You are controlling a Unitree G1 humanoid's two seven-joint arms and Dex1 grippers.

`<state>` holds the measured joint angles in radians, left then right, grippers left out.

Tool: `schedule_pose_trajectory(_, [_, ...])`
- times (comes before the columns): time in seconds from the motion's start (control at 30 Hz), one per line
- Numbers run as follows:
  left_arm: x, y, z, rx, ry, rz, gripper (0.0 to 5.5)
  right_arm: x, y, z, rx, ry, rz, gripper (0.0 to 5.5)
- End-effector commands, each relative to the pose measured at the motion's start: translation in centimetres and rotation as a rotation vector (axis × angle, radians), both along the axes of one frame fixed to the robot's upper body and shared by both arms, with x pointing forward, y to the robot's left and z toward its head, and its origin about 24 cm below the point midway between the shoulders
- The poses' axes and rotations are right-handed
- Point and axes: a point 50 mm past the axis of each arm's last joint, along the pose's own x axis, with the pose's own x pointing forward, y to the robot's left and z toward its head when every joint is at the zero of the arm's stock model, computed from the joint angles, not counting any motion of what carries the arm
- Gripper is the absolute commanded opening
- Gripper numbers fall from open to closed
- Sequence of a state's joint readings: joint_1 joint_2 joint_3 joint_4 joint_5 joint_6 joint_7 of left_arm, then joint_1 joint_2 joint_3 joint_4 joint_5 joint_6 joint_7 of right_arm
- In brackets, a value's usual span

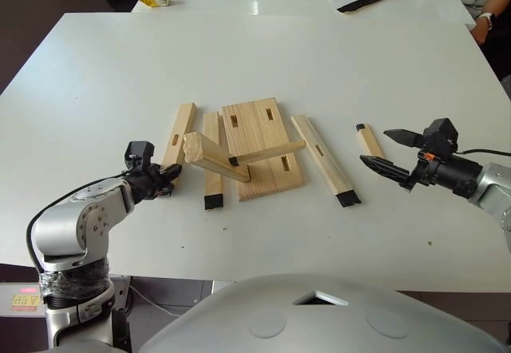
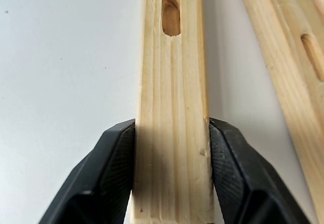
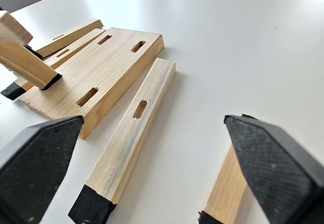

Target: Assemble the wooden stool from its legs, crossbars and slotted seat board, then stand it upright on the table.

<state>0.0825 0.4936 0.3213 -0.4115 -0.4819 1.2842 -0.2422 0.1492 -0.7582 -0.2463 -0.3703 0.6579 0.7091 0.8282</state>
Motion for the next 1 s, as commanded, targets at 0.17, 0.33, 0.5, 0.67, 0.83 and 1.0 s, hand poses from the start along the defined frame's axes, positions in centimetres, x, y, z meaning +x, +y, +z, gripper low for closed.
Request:
schedule_pose_trajectory(0.17, [4.9,0.6,3.6,0.047,-0.258,-0.009,2.04,1.6,-1.0,1.3,0.071,-0.064,-0.136,5.13])
schedule_pose_trajectory(0.33, [8.2,-0.6,9.0,0.045,-0.542,-0.160,2.04,2.6,-1.4,1.9,0.115,-0.146,-0.179,5.13])
schedule_pose_trajectory(0.5, [9.6,-3.6,13.1,-0.006,-0.799,-0.402,2.04,2.9,-1.1,2.2,0.185,-0.103,-0.130,5.13])
schedule_pose_trajectory(0.67, [9.3,-7.2,18.0,-0.345,-0.988,-0.763,2.04,3.9,-0.1,5.0,0.256,-0.188,-0.008,5.13])
schedule_pose_trajectory(0.83, [9.1,-8.6,20.1,-0.555,-0.995,-0.964,2.04,5.5,1.4,8.1,0.359,-0.266,0.129,5.13])
schedule_pose_trajectory(1.0, [8.8,-9.1,18.9,-0.600,-0.865,-1.142,2.04,5.9,3.6,11.6,0.380,-0.314,0.346,5.13])
